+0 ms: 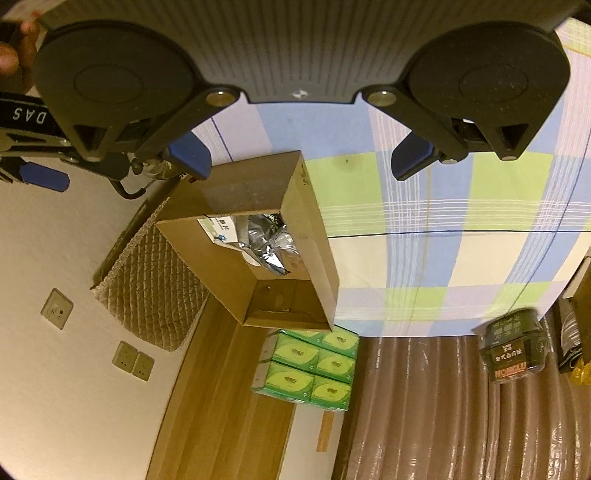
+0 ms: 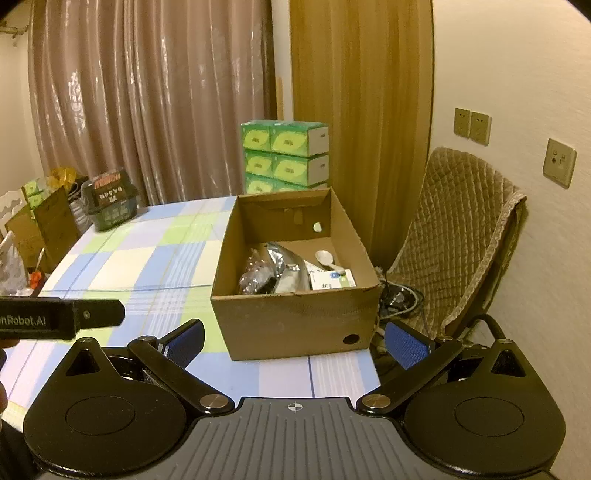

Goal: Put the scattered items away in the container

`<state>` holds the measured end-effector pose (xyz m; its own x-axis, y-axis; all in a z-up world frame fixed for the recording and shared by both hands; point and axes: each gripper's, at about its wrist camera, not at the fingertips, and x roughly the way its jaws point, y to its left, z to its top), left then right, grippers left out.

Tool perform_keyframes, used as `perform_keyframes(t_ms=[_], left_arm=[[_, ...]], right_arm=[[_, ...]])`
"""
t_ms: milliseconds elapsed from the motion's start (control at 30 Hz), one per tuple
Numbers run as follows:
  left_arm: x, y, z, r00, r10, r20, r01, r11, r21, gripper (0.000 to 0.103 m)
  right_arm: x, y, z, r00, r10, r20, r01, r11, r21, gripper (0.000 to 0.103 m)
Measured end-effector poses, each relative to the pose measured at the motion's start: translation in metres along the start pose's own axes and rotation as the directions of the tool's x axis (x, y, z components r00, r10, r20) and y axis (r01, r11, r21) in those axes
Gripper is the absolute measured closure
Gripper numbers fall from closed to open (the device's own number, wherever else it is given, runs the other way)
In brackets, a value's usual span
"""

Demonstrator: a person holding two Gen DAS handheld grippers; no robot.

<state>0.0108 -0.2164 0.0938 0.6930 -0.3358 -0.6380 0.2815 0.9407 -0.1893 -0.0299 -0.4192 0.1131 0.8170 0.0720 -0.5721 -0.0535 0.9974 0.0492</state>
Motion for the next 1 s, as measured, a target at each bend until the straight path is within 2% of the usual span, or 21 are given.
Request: perform_keyframes(t_ms=[300,1000], left_arm=[[0.002,0.001,0.001,1.000,0.003,0.003,-0.003,1.000,0.001,0.001],[0.024,0.000,-0.003,0.998,0.029,-0.051,-0.028,1.000,0.014,0.001]], right_arm=[[0.004,0.001,0.000,1.000,-0.004,-0.008,0.005,1.000,0.005,0.002],[0.013,-0.006,-0.004,1.000,0.001,-0.024,-0.001,1.000,0.029,0.002]])
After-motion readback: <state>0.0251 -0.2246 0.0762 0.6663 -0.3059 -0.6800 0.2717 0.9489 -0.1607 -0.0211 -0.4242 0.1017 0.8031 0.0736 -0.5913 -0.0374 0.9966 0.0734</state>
